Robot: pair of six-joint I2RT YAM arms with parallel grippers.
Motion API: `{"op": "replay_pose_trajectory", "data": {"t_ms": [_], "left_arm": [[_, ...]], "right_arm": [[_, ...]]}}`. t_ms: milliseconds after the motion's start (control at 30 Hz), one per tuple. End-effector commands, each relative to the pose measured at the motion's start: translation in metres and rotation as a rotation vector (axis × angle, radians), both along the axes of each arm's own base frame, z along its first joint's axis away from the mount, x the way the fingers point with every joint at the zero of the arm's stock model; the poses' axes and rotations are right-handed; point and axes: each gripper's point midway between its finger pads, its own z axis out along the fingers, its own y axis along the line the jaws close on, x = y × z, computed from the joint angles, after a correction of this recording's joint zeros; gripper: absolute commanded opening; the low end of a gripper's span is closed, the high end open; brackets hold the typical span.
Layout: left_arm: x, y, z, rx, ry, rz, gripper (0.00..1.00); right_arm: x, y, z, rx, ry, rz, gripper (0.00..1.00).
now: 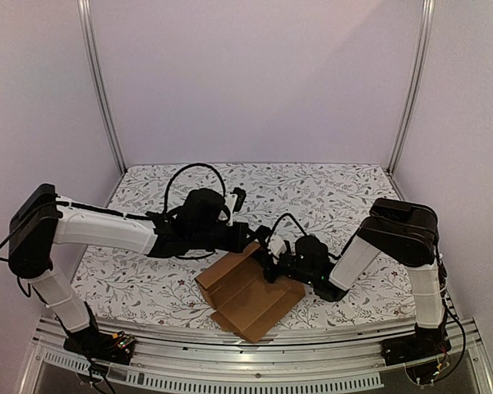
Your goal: Fold the paper box
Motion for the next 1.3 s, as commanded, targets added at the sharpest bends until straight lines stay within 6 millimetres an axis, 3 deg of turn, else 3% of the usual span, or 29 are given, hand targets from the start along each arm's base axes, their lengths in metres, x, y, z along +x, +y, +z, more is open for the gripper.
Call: {"op": "replay_pose_trajectory", "data": {"t_ms": [0,267,433,633,900,1267], "left_arm": [[0.008,-0.009,-0.002,-0.048,0.007,-0.004,0.00],[0.003,-0.005,-0.038,-0.016,0.061,0.014,0.00],[0.002,-0.002,-0.047,-0.001,0.067,0.031,0.00],[0.000,-0.003,-0.049,0.002,0.072,0.029,0.00],[-0.001,-0.005,-0.051,0.004,0.075,0.026,0.00],[-0.006,-0.007,-0.050,0.002,0.078,0.018,0.00]], "right_arm": [[-0.002,-0.005,-0.012,-0.006,0.020,0.000,0.00],[-0.002,-0.007,-0.018,-0.009,0.036,-0.010,0.08],[-0.004,-0.012,-0.018,-0.012,0.036,-0.017,0.23],[-0.006,-0.023,-0.014,-0.023,0.037,-0.045,0.33],[-0.006,-0.026,0.001,-0.003,0.021,-0.054,0.33],[0.003,-0.011,0.009,0.009,0.012,-0.052,0.22]]}}
